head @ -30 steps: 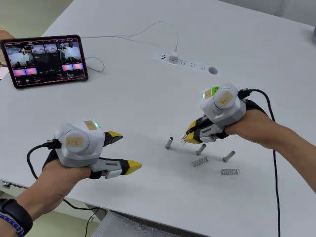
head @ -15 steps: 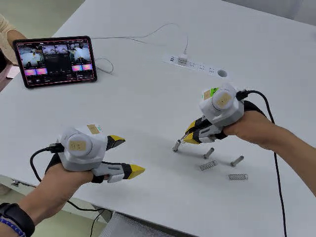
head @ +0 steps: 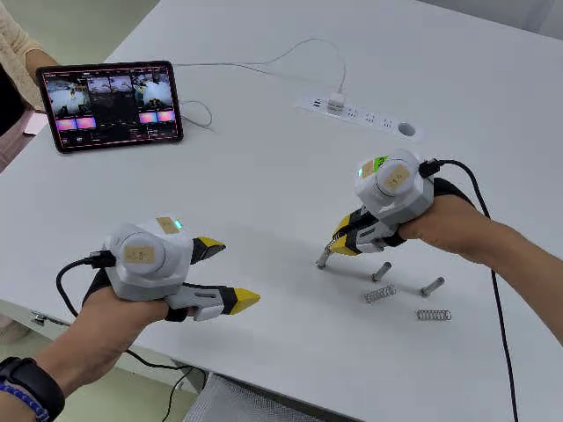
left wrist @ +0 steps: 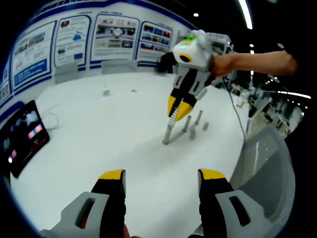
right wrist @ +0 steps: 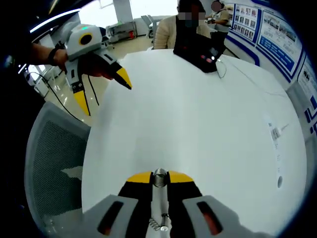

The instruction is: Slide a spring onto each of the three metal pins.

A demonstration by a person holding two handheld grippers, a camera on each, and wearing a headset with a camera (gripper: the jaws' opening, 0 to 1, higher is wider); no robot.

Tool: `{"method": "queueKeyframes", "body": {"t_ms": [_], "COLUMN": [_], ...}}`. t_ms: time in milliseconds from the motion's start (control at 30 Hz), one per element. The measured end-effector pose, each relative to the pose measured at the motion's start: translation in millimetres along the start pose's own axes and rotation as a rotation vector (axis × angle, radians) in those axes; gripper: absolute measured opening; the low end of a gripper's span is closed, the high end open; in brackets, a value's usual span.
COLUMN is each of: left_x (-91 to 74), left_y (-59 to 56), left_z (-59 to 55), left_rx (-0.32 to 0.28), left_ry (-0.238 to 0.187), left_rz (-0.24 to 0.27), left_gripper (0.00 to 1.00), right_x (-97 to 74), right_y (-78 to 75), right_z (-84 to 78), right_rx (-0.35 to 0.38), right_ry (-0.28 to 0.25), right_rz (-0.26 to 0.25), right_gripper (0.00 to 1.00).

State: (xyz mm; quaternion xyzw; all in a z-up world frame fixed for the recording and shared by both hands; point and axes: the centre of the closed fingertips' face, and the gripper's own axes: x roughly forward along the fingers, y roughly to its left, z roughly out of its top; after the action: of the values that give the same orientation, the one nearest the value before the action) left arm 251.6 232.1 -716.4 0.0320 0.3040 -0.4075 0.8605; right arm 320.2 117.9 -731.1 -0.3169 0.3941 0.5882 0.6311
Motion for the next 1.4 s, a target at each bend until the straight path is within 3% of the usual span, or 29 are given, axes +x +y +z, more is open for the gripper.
{"method": "queueKeyframes", "body": {"t_ms": [433,1400], "left_x": [-3.6,-13.8], "left_y": [-3.1,9.5], "left_z": [-0.7,-8.6], "left_rx": [-0.005,-0.034], "left_ry": [-0.001,-0.001], "left_rz": [0.003,0.035], "left_gripper": [0.6,0.59], "right_x": [12.3,49.1], "right_y": [0.5,-0.2], "right_z": [0.1,-15.8], "right_rx": [-0.026,-0.067], "right_ry": [0.023,0.097], "right_rz": [0.01,0.024], "right_gripper": [0.12,0.13]}}
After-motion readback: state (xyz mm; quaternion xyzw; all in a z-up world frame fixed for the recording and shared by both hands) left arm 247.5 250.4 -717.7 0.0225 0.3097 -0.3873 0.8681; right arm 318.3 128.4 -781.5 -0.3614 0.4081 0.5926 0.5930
